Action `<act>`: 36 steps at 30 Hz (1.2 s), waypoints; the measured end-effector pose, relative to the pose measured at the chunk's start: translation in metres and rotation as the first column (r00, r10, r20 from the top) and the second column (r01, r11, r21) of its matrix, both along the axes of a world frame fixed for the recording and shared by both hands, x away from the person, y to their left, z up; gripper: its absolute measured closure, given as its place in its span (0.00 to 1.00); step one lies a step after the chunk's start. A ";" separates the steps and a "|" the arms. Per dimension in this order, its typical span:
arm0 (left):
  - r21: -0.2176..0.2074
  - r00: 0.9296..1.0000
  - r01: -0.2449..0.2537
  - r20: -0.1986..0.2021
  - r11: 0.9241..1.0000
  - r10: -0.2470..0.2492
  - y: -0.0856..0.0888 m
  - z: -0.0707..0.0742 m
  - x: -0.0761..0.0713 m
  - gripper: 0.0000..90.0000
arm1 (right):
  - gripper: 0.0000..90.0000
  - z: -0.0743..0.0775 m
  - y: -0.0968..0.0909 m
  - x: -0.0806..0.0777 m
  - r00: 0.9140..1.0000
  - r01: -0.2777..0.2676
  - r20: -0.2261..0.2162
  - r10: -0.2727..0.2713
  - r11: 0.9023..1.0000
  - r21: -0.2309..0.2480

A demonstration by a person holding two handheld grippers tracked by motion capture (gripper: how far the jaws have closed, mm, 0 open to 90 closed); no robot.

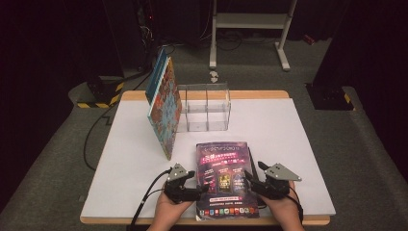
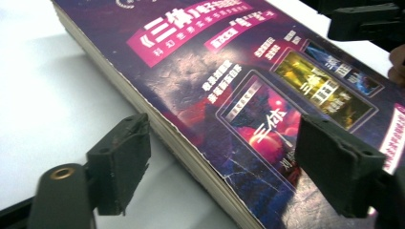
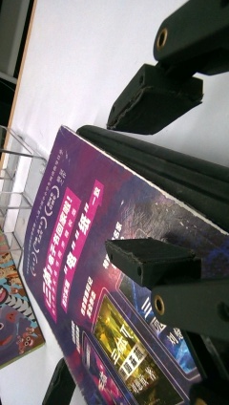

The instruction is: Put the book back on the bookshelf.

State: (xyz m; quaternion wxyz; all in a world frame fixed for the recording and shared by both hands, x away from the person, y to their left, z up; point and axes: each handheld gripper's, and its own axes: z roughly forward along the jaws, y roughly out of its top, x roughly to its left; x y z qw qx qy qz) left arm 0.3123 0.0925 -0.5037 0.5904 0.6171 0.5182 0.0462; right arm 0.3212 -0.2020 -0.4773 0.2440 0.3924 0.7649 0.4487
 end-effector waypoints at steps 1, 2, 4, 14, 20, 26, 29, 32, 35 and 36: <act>-0.016 1.000 0.012 -0.013 1.000 -0.012 -0.001 0.000 0.001 0.20 | 0.41 0.000 0.000 0.000 1.000 0.001 0.000 -0.001 1.000 -0.001; -0.016 1.000 0.016 -0.017 1.000 -0.016 -0.001 0.000 0.002 0.20 | 0.41 0.000 0.000 -0.001 1.000 0.001 0.001 -0.001 1.000 -0.001; -0.022 0.999 0.024 -0.037 0.999 -0.025 -0.002 0.000 0.004 0.19 | 0.41 0.000 -0.001 -0.001 1.000 0.000 0.001 0.000 1.000 -0.002; -0.006 0.998 0.066 0.004 0.998 -0.066 -0.015 0.007 0.001 0.23 | 0.41 0.000 -0.001 -0.002 1.000 0.001 0.001 -0.001 1.000 0.000; 0.061 0.994 0.094 0.043 0.994 -0.096 -0.027 0.015 -0.002 0.22 | 0.41 0.000 -0.003 -0.002 1.000 0.003 0.001 -0.003 1.000 0.005; 0.052 0.985 0.138 0.093 0.989 -0.143 -0.037 0.025 -0.005 0.27 | 0.41 0.001 -0.005 -0.002 1.000 0.012 0.003 -0.012 1.000 0.007; 0.102 0.982 0.150 0.101 0.984 -0.160 -0.051 0.023 -0.005 0.28 | 0.41 0.001 -0.007 -0.002 1.000 0.019 0.002 -0.019 1.000 0.010; 0.079 0.985 0.138 0.097 0.987 -0.146 -0.049 0.023 -0.005 0.27 | 0.41 0.002 -0.009 -0.002 1.000 0.019 0.005 -0.019 1.000 0.016; 0.092 0.985 0.117 0.114 0.989 -0.128 -0.043 0.022 -0.007 0.27 | 0.39 0.000 -0.010 -0.002 1.000 0.014 -0.004 -0.014 1.000 0.022; 0.097 0.986 0.105 0.122 0.990 -0.116 -0.039 0.022 -0.008 0.27 | 0.39 -0.001 -0.010 0.000 1.000 0.010 -0.011 -0.009 1.000 0.026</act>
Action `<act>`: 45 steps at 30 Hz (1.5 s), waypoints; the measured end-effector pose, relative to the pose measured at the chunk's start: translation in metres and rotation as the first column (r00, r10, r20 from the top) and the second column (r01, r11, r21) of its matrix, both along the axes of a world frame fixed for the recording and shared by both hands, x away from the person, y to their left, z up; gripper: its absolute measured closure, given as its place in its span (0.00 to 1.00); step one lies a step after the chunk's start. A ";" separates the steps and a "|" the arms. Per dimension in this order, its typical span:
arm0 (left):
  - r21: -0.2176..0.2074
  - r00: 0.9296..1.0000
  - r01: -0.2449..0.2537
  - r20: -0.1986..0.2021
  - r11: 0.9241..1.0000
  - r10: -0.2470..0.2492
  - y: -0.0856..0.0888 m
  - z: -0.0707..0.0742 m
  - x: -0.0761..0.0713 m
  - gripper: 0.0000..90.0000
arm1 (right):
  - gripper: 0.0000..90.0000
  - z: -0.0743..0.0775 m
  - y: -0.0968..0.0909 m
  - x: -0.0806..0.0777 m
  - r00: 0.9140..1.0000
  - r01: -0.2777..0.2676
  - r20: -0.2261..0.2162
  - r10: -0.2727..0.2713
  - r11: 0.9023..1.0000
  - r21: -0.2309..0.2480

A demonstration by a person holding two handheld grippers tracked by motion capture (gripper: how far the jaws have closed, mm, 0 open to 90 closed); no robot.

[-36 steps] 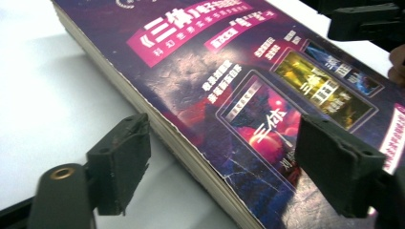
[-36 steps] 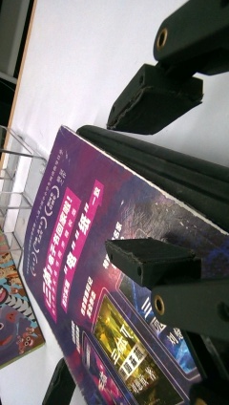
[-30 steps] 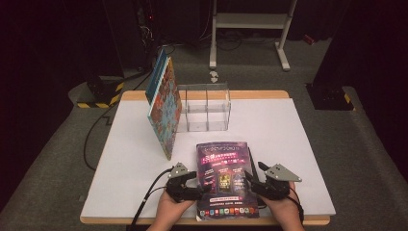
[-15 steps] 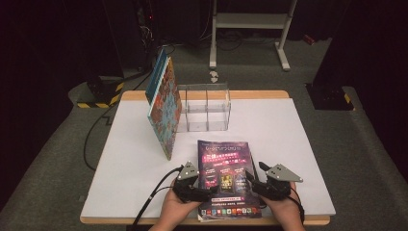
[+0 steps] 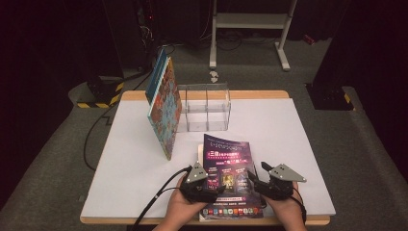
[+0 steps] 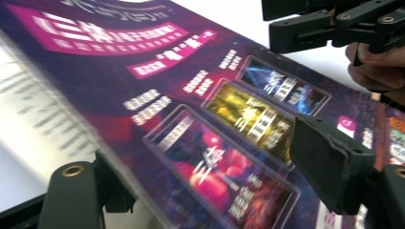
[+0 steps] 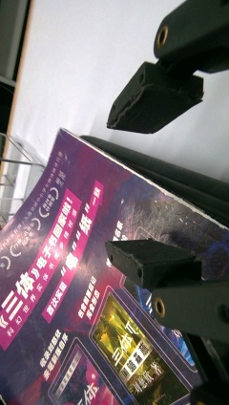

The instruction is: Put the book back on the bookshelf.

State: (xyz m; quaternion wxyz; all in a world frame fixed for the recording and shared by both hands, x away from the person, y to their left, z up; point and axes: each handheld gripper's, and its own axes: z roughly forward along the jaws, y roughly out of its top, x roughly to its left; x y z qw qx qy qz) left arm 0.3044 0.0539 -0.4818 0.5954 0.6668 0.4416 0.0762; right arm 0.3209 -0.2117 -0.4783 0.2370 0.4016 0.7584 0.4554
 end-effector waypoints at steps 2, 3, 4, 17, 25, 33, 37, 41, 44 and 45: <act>0.010 1.000 -0.026 0.013 1.000 0.026 0.009 -0.001 -0.001 0.26 | 0.36 -0.002 0.002 0.004 1.000 -0.001 -0.024 0.001 1.000 0.005; 0.005 0.999 -0.043 0.016 0.999 0.043 0.014 -0.002 -0.001 0.26 | 0.36 -0.003 0.003 0.005 0.999 -0.002 -0.036 0.003 1.000 0.012; -0.006 0.998 -0.059 0.014 0.998 0.059 0.017 -0.003 -0.001 0.26 | 0.35 -0.002 0.004 0.007 0.999 -0.004 -0.038 0.004 1.000 0.014; -0.006 0.983 -0.182 0.016 0.983 0.182 0.056 -0.013 0.000 0.30 | 0.33 -0.002 0.012 0.019 0.992 -0.038 -0.120 0.035 0.999 -0.021; 0.041 0.981 -0.194 0.017 0.980 0.194 0.057 -0.018 0.000 0.31 | 0.35 0.001 0.005 0.017 0.995 0.005 -0.102 -0.012 0.998 -0.062; 0.065 0.982 -0.190 -0.005 0.980 0.191 0.052 -0.024 0.003 0.33 | 0.40 0.002 -0.005 0.016 0.996 0.050 -0.066 -0.057 0.994 -0.096; 0.069 0.983 -0.181 -0.012 0.981 0.183 0.052 -0.024 0.006 0.33 | 0.42 0.003 -0.006 0.013 0.995 0.068 -0.066 -0.074 0.994 -0.089; 0.019 0.976 -0.218 -0.012 0.976 0.218 0.063 -0.015 0.010 0.32 | 0.35 0.001 -0.004 0.013 0.994 0.048 -0.100 -0.052 0.998 -0.040; -0.051 0.978 -0.211 -0.008 0.976 0.210 0.062 -0.006 0.010 0.32 | 0.31 0.001 0.000 0.012 0.995 0.024 -0.096 -0.028 0.999 -0.034; -0.063 0.980 -0.200 -0.005 0.978 0.200 0.058 -0.004 0.010 0.32 | 0.30 0.002 0.002 0.011 0.995 0.022 -0.102 -0.025 0.999 -0.030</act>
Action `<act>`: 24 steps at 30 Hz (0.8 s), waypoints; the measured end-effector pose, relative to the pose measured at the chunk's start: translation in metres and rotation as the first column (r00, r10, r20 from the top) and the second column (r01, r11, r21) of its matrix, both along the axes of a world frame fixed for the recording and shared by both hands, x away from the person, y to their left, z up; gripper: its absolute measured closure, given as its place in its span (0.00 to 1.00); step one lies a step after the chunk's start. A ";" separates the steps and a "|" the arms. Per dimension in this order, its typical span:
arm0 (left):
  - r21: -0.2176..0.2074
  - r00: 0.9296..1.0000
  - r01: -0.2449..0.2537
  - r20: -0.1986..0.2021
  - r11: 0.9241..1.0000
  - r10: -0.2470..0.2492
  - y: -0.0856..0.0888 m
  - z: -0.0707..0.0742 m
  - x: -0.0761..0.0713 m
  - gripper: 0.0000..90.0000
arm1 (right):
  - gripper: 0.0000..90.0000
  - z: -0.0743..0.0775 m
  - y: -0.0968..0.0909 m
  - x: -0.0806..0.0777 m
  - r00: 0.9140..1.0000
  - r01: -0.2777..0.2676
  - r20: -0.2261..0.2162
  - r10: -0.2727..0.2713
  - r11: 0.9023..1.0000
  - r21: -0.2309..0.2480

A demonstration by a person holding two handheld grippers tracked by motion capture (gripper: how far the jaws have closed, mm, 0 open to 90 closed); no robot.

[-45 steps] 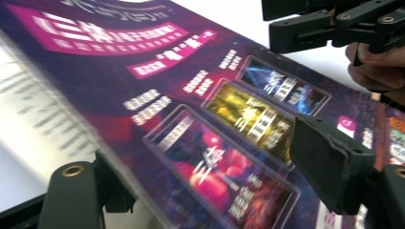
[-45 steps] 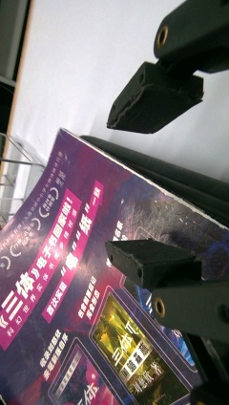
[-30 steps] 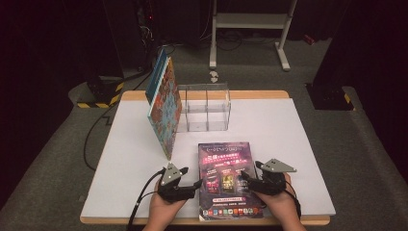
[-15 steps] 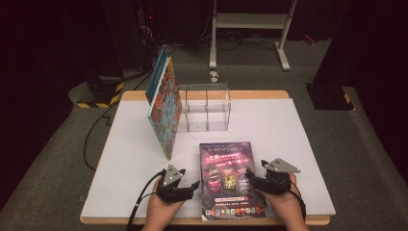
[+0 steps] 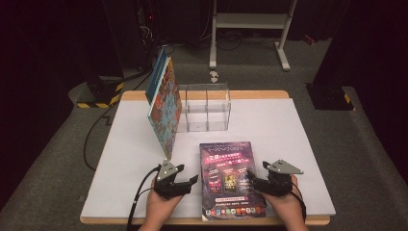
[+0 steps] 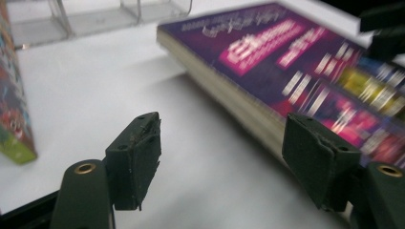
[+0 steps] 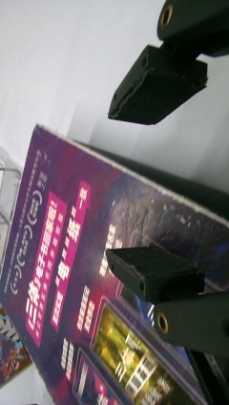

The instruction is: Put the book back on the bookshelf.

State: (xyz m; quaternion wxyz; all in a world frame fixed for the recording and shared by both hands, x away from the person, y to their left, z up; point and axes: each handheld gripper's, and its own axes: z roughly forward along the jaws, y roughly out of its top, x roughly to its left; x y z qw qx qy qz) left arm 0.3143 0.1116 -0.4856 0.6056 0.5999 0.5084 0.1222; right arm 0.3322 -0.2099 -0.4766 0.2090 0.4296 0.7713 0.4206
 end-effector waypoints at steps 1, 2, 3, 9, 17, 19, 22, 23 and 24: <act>-0.010 1.000 0.018 -0.005 1.000 -0.018 -0.005 0.001 0.001 0.31 | 0.30 0.000 0.001 0.000 1.000 -0.005 0.007 0.005 1.000 -0.001; -0.018 0.999 0.041 -0.021 0.999 -0.042 -0.010 0.001 0.003 0.29 | 0.29 0.000 0.002 0.001 1.000 -0.006 0.002 0.006 1.000 0.005; -0.023 0.998 0.050 -0.032 0.998 -0.051 -0.015 0.000 0.006 0.28 | 0.28 0.000 0.003 0.001 1.000 -0.011 -0.004 0.011 1.000 0.011; -0.034 0.987 0.081 -0.137 0.996 -0.085 -0.037 -0.009 0.021 0.19 | 0.23 -0.003 0.008 0.006 0.999 -0.035 -0.038 0.036 0.999 0.029; -0.075 0.973 0.083 -0.207 0.994 -0.097 -0.040 -0.013 0.033 0.08 | 0.23 -0.004 0.009 0.008 0.998 -0.048 -0.030 0.049 0.998 0.031; -0.076 0.969 0.088 -0.226 0.993 -0.103 -0.040 -0.015 0.037 0.04 | 0.23 -0.004 0.009 0.008 0.998 -0.044 -0.036 0.045 0.999 0.032; -0.084 0.964 0.102 -0.238 0.991 -0.120 -0.040 -0.016 0.039 0.02 | 0.23 -0.004 0.009 0.007 0.998 -0.043 -0.036 0.044 0.999 0.033; -0.091 0.962 0.106 -0.243 0.990 -0.125 -0.040 -0.016 0.040 0.02 | 0.23 -0.004 0.009 0.008 0.998 -0.044 -0.034 0.045 0.998 0.033; -0.093 0.960 0.117 -0.243 0.989 -0.137 -0.041 -0.016 0.040 0.02 | 0.24 -0.004 0.009 0.008 0.998 -0.044 -0.034 0.045 0.998 0.033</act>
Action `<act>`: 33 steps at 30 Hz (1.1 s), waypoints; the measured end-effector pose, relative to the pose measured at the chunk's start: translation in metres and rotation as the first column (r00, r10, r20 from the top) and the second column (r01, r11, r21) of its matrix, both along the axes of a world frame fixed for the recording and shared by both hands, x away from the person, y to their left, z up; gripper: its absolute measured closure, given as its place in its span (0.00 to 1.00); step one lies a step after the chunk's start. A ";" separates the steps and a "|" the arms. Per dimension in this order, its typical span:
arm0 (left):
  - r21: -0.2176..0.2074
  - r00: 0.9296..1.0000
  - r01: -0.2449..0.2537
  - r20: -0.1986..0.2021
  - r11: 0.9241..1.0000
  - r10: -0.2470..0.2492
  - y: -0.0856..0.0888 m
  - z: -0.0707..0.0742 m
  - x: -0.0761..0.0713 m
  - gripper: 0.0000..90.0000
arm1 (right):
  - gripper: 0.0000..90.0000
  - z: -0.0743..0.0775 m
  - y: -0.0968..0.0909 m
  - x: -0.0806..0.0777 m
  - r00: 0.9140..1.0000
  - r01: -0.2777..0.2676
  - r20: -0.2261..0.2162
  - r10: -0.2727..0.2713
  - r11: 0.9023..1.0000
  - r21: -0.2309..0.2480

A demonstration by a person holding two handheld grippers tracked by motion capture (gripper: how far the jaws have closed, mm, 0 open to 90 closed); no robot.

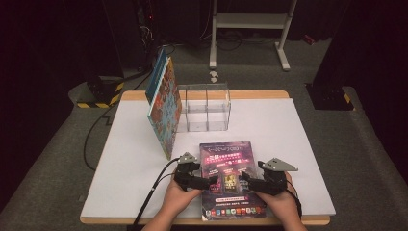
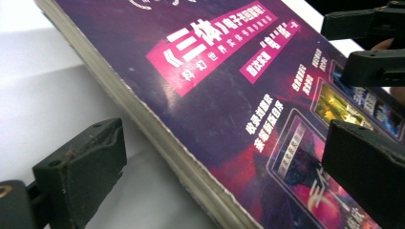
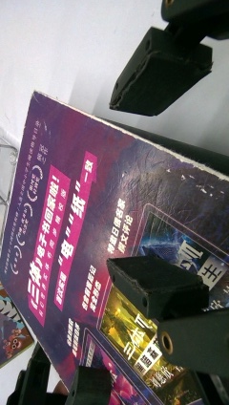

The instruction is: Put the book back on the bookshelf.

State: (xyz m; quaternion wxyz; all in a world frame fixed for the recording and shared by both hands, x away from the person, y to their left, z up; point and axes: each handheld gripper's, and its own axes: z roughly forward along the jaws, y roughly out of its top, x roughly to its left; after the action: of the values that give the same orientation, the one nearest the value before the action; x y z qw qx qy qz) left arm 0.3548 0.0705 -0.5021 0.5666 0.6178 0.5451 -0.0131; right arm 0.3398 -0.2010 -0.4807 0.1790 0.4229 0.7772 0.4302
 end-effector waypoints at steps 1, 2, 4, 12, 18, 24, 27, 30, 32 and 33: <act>-0.004 1.000 0.005 -0.003 1.000 -0.005 -0.001 0.000 0.000 0.02 | 0.24 0.000 0.000 0.000 1.000 0.001 -0.002 -0.001 1.000 0.000; -0.012 1.000 0.015 -0.005 1.000 -0.015 -0.003 0.000 0.000 0.02 | 0.24 0.000 0.000 0.000 1.000 0.001 -0.001 -0.001 1.000 0.000; -0.022 0.999 0.036 -0.019 0.999 -0.037 -0.005 -0.001 0.002 0.03 | 0.24 0.000 0.000 -0.001 1.000 0.002 -0.002 -0.002 1.000 0.000; -0.015 1.000 0.020 -0.004 1.000 -0.020 -0.002 0.007 0.001 0.17 | 0.25 0.000 0.000 0.000 1.000 0.000 -0.002 0.000 1.000 0.004; 0.040 0.995 -0.005 0.103 0.999 0.001 -0.001 0.014 -0.009 0.43 | 0.25 -0.001 0.000 0.001 1.000 -0.005 -0.009 0.005 1.000 0.012; 0.140 0.976 -0.011 0.217 0.990 -0.020 -0.009 0.020 -0.020 0.63 | 0.23 -0.002 0.000 0.005 1.000 -0.010 -0.027 0.011 1.000 0.030; 0.148 0.969 -0.016 0.246 0.989 -0.021 -0.011 0.020 -0.023 0.69 | 0.21 -0.003 0.000 0.009 0.998 -0.012 -0.053 0.014 0.999 0.049; 0.154 0.960 -0.021 0.280 0.988 -0.023 -0.012 0.019 -0.026 0.74 | 0.19 -0.004 -0.001 0.016 0.996 -0.018 -0.091 0.025 0.997 0.074; 0.170 0.954 -0.022 0.299 0.985 -0.030 -0.012 0.018 -0.028 0.76 | 0.18 -0.005 -0.001 0.021 0.991 -0.023 -0.127 0.035 0.995 0.094; 0.165 0.953 -0.027 0.303 0.986 -0.024 -0.013 0.018 -0.029 0.77 | 0.16 -0.006 -0.001 0.025 0.989 -0.029 -0.140 0.044 0.994 0.106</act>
State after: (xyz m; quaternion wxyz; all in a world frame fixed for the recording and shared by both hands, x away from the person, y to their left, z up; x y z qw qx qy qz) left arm 0.3262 0.0579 -0.4844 0.5899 0.6573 0.4512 0.1282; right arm 0.3647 -0.2021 -0.4867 0.0931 0.4468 0.7722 0.4421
